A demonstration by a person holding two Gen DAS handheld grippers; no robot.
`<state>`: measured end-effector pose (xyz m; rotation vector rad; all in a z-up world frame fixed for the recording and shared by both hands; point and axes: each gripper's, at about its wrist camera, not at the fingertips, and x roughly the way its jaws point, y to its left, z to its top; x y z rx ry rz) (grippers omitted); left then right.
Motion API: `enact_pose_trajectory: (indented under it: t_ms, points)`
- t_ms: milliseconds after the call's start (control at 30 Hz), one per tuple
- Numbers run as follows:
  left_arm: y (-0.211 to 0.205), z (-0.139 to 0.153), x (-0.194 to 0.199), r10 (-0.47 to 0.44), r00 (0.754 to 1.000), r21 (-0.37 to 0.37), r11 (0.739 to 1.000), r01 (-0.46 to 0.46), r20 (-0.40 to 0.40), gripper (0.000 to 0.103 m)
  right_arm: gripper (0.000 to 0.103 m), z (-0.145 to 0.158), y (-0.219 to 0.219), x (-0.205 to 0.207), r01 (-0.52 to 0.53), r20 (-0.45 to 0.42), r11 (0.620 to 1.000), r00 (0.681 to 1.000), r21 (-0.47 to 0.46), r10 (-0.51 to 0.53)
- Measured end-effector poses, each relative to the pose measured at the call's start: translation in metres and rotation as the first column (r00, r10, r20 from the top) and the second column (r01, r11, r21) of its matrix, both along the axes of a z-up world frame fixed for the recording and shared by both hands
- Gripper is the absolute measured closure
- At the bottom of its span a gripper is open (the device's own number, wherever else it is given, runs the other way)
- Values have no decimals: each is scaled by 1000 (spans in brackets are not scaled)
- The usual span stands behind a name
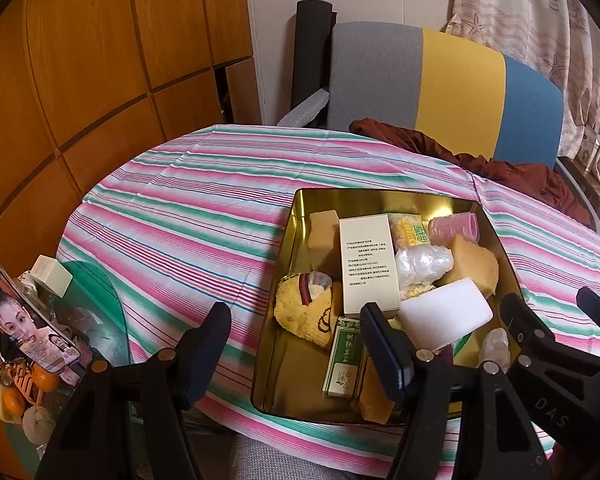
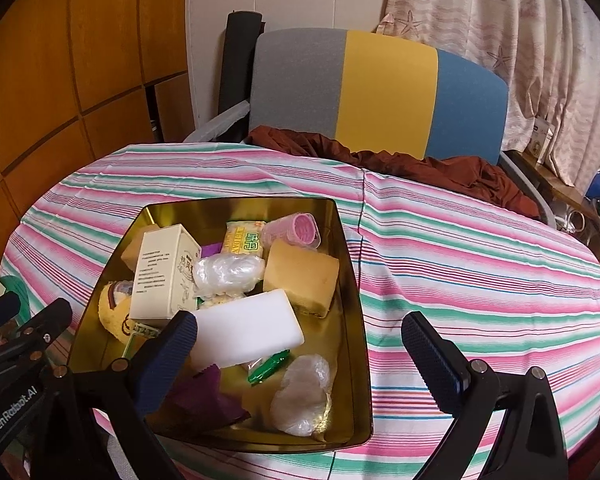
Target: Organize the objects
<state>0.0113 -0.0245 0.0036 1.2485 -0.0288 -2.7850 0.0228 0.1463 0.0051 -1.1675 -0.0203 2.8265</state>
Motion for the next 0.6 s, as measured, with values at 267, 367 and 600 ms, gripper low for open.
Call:
enact_pose_trajectory:
  t_ms: [267,367,600]
  points:
    - [-3,-3,1,33,999,-20,999,-33,-11,36,0,-1,0,1,-7,2,1000,1000,1,7]
    - [-2,-3,0,29,999,-19,999,-29,-12,36,0,-2,-1,0,-8,5,1000,1000,-1,8]
    - [-1,-7,-1,8,1000,7,1000,-9,10,38,0,-3,1,1,-11,9,1000,1000,-9,11]
